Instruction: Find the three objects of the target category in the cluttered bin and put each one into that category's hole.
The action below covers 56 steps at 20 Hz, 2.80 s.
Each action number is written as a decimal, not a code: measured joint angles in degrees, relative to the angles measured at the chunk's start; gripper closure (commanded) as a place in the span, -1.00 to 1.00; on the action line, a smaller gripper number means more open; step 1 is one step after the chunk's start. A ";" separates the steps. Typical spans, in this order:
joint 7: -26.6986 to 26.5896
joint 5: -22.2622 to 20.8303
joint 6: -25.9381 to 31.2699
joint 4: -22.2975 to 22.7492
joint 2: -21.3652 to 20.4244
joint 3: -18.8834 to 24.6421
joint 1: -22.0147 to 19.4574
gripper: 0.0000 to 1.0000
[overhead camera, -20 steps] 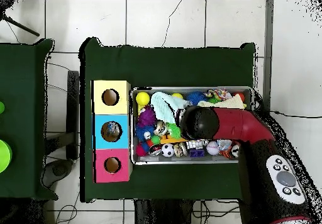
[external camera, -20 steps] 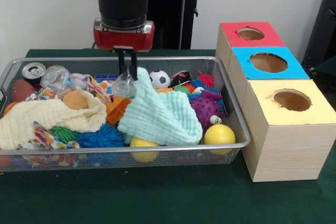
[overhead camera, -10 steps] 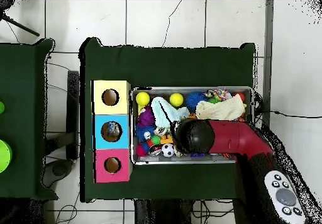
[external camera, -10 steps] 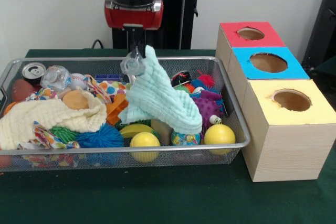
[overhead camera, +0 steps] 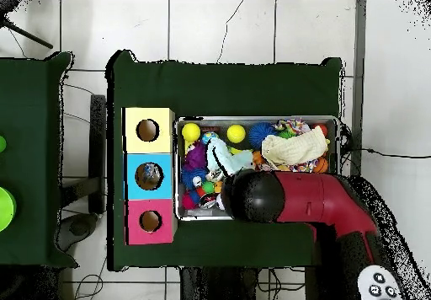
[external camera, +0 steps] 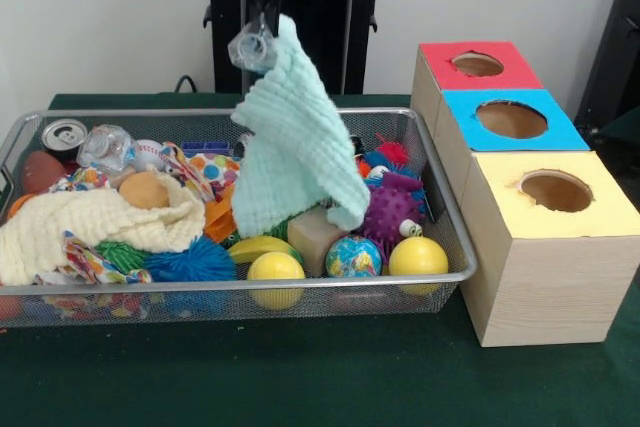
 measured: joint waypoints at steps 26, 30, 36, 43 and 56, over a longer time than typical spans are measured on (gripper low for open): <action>0.00 4.21 -5.44 9.86 -4.37 -0.50 2.26 1.00; 0.00 4.21 -9.33 11.06 -2.91 -0.75 3.16 1.00; 0.04 4.68 -15.88 13.46 -1.08 -2.38 7.00 1.00; 0.04 5.30 -21.24 14.68 2.92 -2.53 7.98 1.00; 0.04 5.30 -19.15 10.50 14.02 4.72 -0.11 1.00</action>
